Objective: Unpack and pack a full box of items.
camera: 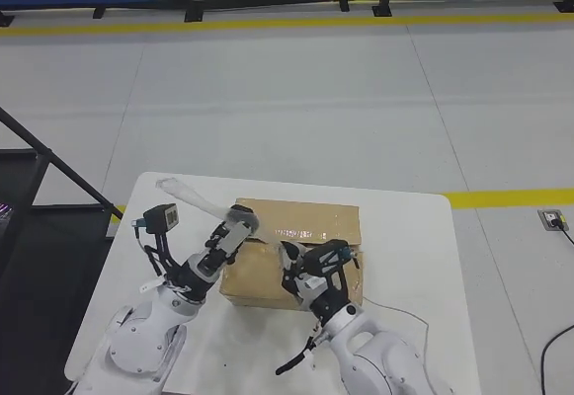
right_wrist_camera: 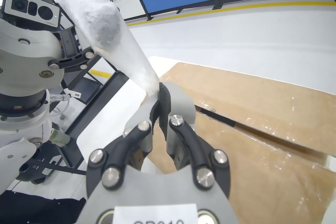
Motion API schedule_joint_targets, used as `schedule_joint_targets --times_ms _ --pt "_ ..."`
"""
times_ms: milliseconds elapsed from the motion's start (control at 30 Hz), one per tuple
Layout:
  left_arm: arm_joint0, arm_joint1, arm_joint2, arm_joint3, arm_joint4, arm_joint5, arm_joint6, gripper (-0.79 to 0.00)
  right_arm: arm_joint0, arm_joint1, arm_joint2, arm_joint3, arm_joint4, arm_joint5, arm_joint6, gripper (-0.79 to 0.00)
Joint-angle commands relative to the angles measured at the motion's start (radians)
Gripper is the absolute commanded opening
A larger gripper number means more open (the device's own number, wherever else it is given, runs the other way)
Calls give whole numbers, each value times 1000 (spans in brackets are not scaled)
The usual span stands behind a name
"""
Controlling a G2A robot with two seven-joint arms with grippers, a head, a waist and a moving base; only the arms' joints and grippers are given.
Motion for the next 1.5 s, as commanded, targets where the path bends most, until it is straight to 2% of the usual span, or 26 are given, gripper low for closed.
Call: schedule_joint_targets --times_ms 0,267,400,533,767,933,1167,1300,1467 --pt "-7 0 -5 7 21 6 -2 0 0 -1 12 4 12 -8 15 -785" --pt "-58 2 0 6 160 44 -48 0 24 -5 67 47 142 -70 125 -785" --pt "-102 -1 34 5 279 73 -61 0 39 -7 105 98 227 -106 153 -785" --pt "-132 -7 79 -6 364 96 -42 0 19 -7 150 133 296 -131 112 -785" --pt "-217 -24 161 18 391 175 -61 0 -5 -1 219 179 416 -215 137 -785" --pt "-299 -40 222 56 350 235 -113 0 -7 3 233 192 432 -248 165 -785" --pt "-409 -56 288 67 410 312 -210 0 -7 3 233 192 432 -248 165 -785" --pt "-454 -66 325 72 472 341 -204 0 -12 2 233 190 436 -250 160 -785" --pt "-481 -70 313 70 529 364 -175 0 -23 3 254 191 491 -268 160 -785"
